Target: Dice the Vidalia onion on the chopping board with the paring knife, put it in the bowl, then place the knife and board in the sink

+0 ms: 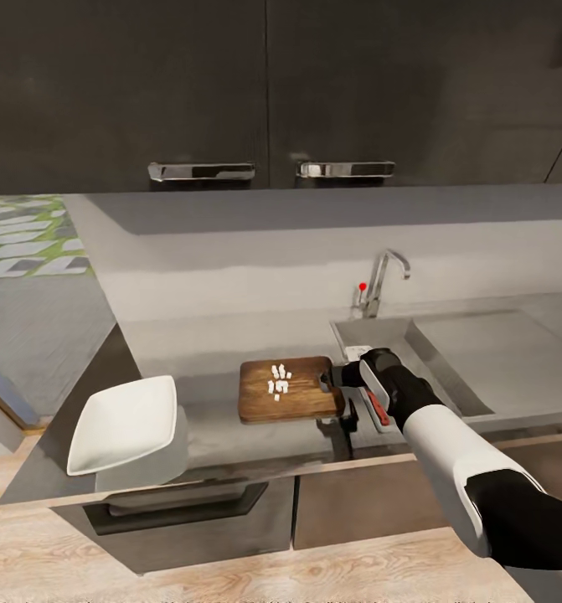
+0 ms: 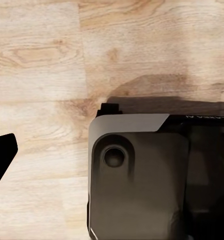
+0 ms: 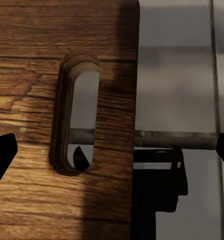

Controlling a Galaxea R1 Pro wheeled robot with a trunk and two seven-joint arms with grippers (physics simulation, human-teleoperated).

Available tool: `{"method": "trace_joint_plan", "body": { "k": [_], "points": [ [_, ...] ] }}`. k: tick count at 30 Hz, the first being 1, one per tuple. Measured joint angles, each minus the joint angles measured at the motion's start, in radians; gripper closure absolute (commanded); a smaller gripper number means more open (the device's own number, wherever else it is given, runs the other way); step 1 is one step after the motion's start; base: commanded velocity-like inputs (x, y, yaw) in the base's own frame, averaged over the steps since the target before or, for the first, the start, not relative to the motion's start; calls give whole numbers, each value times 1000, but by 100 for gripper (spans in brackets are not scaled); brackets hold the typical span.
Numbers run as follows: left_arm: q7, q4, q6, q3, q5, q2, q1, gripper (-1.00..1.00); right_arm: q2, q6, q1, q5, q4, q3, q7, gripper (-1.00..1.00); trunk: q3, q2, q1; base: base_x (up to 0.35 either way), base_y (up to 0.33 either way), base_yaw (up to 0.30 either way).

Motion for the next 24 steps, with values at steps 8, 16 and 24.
{"method": "trace_joint_plan", "body": {
  "k": [8,16,24],
  "points": [
    [0,0,0,0,0,0,0,-100,0,0,0,0,0,0,0,-100,-13,0,0,37,-59,0],
    [0,0,0,0,0,0,0,-100,1,0,0,0,0,1,0,-100,-20,0,0,47,-56,0],
    [0,0,0,0,0,0,0,-100,5,0,0,-2,0,3,0,-100,-21,0,0,1,-1,0]
  ]
}}
